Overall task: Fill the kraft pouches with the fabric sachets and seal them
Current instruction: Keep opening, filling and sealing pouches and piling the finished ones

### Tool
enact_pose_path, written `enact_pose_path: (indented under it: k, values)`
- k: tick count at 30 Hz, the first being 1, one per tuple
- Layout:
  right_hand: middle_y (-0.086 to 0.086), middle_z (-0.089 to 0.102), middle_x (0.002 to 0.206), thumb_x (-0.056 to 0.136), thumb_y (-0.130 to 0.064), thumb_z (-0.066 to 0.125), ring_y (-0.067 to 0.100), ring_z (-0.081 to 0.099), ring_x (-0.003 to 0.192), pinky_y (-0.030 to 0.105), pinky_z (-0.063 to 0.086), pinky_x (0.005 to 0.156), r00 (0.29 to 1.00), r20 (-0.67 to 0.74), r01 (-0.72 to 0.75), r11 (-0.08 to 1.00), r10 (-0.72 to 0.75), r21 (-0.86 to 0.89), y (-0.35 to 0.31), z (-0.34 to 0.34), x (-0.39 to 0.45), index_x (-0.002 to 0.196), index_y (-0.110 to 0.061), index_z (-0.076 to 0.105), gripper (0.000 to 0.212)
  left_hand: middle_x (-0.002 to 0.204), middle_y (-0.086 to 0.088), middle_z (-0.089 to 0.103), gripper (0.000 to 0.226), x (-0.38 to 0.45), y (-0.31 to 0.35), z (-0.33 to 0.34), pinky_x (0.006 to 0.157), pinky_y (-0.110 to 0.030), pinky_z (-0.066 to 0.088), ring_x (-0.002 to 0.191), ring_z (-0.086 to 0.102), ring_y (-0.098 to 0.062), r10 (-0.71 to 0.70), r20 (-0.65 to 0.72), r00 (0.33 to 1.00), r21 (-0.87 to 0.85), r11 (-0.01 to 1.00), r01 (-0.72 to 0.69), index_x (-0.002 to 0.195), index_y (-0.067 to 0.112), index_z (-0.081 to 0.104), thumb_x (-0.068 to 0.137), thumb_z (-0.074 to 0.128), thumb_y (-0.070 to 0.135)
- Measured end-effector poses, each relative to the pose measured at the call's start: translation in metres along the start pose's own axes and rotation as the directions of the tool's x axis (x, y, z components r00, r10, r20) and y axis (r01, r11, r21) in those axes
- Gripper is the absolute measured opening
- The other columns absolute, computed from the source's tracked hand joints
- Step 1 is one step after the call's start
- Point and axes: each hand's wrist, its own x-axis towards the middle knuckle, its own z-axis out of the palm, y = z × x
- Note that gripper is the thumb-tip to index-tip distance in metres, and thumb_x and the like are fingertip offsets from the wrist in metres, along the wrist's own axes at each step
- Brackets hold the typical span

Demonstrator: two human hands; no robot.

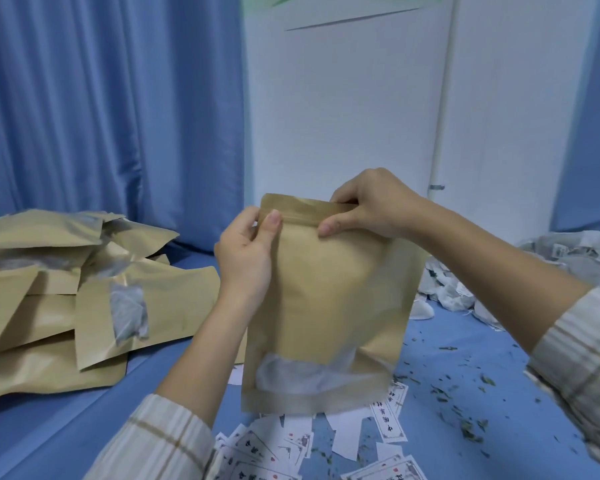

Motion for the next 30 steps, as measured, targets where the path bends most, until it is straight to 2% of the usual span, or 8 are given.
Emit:
enact_pose_path:
  k: [3, 7, 9, 19, 22, 24, 27, 30]
  values:
    - [-0.006, 0.043, 0.053, 0.069, -0.047, 0.075, 0.005, 0.035, 0.053, 0.018, 0.026, 0.047, 1.0, 0.006, 0.011, 1.0, -0.011, 0.008, 0.002, 0.003, 0.0, 0.07, -0.007, 0.066, 0.041, 0.068, -0.01, 0.033, 0.039, 0.003, -0.002, -0.007, 0.064, -0.034, 0.02, 0.068, 0.026, -0.025, -0.005, -0.005, 1.0, -0.017, 1.0, 0.005, 0.068, 0.0, 0.041, 0.093, 0.059, 0.024]
    - [-0.006, 0.026, 0.045, 0.071, -0.046, 0.074, 0.008, 0.026, 0.048, 0.021, 0.02, 0.045, 0.999, 0.04, 0.007, 1.0, -0.007, -0.002, 0.006, 0.002, -0.001, 0.049, -0.015, 0.037, 0.054, 0.068, -0.009, 0.04, 0.031, 0.007, -0.003, -0.024, 0.065, -0.033, 0.024, 0.068, 0.033, -0.02, -0.013, -0.017, 1.0, -0.036, 0.999, 0.012, 0.069, 0.004, 0.05, 0.093, 0.06, 0.022]
    - [-0.006, 0.028, 0.045, 0.072, -0.053, 0.069, 0.007, 0.029, 0.049, 0.021, 0.019, 0.047, 1.0, 0.026, 0.017, 1.0, -0.016, -0.009, 0.006, 0.005, 0.0, 0.05, -0.014, 0.039, 0.054, 0.062, -0.001, 0.042, 0.032, 0.009, -0.002, -0.031, 0.06, -0.03, 0.027, 0.064, 0.035, -0.016, -0.028, -0.038, 0.999, -0.04, 0.999, 0.026, 0.063, 0.011, 0.051, 0.092, 0.06, 0.021]
    - [-0.001, 0.027, 0.035, 0.068, -0.079, 0.039, 0.012, 0.034, 0.046, 0.029, 0.025, 0.048, 0.967, -0.22, -0.173, 0.966, 0.129, -0.194, 0.021, 0.037, -0.001, 0.042, -0.013, 0.027, 0.072, 0.063, 0.006, 0.056, 0.023, 0.009, -0.013, -0.056, 0.057, -0.019, 0.036, 0.06, 0.046, -0.007, -0.094, -0.105, 0.99, -0.06, 0.994, 0.088, 0.07, 0.012, 0.061, 0.091, 0.061, 0.02]
    - [-0.002, 0.031, 0.035, 0.069, -0.075, 0.047, 0.014, 0.033, 0.046, 0.03, 0.028, 0.048, 0.96, -0.233, -0.182, 0.979, 0.158, -0.088, 0.031, 0.047, 0.0, 0.039, -0.018, 0.034, 0.066, 0.063, 0.009, 0.056, 0.023, 0.009, -0.022, -0.06, 0.056, -0.015, 0.038, 0.059, 0.047, -0.003, -0.116, -0.118, 0.986, -0.066, 0.992, 0.108, 0.068, 0.017, 0.062, 0.091, 0.062, 0.018]
    - [-0.008, 0.049, 0.047, 0.067, -0.067, 0.06, 0.01, 0.047, 0.049, 0.018, 0.038, 0.05, 0.95, -0.229, -0.174, 0.968, 0.214, 0.181, 0.042, 0.05, -0.003, 0.055, -0.028, 0.055, 0.041, 0.063, 0.012, 0.056, 0.024, 0.014, -0.028, -0.069, 0.057, -0.014, 0.038, 0.062, 0.048, -0.002, -0.137, -0.186, 0.973, -0.085, 0.989, 0.123, 0.068, 0.021, 0.061, 0.092, 0.061, 0.019]
    - [-0.006, 0.072, 0.084, 0.057, -0.059, 0.074, 0.013, 0.069, 0.075, 0.022, 0.057, 0.069, 0.955, 0.126, -0.288, 0.726, 0.27, 0.625, 0.062, 0.06, -0.023, 0.096, -0.024, 0.069, 0.053, 0.061, 0.016, 0.059, 0.026, 0.022, -0.037, -0.085, 0.056, -0.012, 0.042, 0.06, 0.052, -0.001, -0.243, -0.268, 0.932, -0.252, 0.952, 0.175, 0.069, 0.021, 0.057, 0.095, 0.057, 0.023]
    - [-0.012, 0.07, 0.081, 0.071, -0.049, 0.07, 0.005, 0.061, 0.064, 0.013, 0.05, 0.062, 0.917, 0.358, -0.377, 0.68, 0.178, 0.629, 0.072, 0.094, -0.039, 0.1, -0.025, 0.071, 0.037, 0.067, 0.014, 0.061, 0.025, 0.022, -0.047, -0.084, 0.063, -0.016, 0.045, 0.063, 0.054, 0.0, -0.322, -0.27, 0.907, -0.354, 0.91, 0.217, 0.072, 0.021, 0.057, 0.096, 0.054, 0.027]
